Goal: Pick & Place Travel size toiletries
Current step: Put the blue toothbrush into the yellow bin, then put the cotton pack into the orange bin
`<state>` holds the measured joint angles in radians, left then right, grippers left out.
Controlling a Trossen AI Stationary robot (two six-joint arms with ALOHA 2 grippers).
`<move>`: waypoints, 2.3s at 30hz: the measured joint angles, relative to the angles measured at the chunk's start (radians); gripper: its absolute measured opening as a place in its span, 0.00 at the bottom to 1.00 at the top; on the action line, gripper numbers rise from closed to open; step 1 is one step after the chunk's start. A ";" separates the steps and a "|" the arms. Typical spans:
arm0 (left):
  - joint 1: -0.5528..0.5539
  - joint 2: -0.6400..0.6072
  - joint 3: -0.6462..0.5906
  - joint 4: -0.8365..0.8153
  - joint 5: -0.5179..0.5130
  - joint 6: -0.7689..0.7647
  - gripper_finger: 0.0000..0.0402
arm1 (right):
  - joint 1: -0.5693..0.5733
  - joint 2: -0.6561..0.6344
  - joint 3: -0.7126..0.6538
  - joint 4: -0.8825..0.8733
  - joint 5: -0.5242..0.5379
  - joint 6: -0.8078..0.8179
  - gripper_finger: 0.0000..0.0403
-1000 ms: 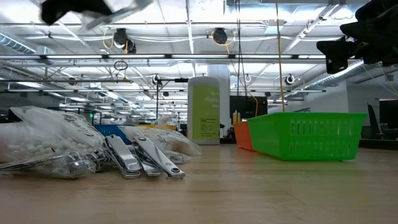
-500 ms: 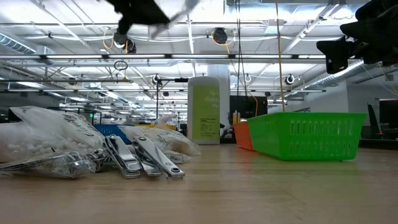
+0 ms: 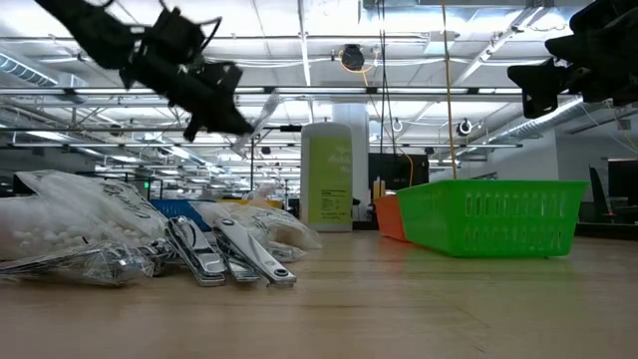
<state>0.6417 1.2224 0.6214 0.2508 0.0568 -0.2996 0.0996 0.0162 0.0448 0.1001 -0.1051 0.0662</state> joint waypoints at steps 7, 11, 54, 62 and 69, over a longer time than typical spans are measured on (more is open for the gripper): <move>0.155 0.118 -0.045 0.184 0.044 -0.042 0.03 | 0.000 0.000 0.000 0.000 0.000 0.000 0.60; 0.163 0.225 -0.044 0.304 0.043 -0.065 0.02 | 0.000 0.000 0.000 0.000 0.000 0.000 0.60; 0.155 0.339 -0.044 0.260 0.085 -0.133 0.37 | 0.000 0.000 0.000 0.000 0.000 0.000 0.60; 0.142 0.123 -0.044 0.137 0.171 -0.188 0.46 | 0.000 0.000 0.000 0.000 0.000 0.000 0.60; -0.032 -0.116 -0.044 0.106 0.445 -0.287 0.47 | 0.000 0.000 0.000 0.000 0.000 0.000 0.60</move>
<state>0.6102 1.1063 0.5774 0.3569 0.5018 -0.5865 0.0996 0.0162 0.0448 0.1001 -0.1051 0.0658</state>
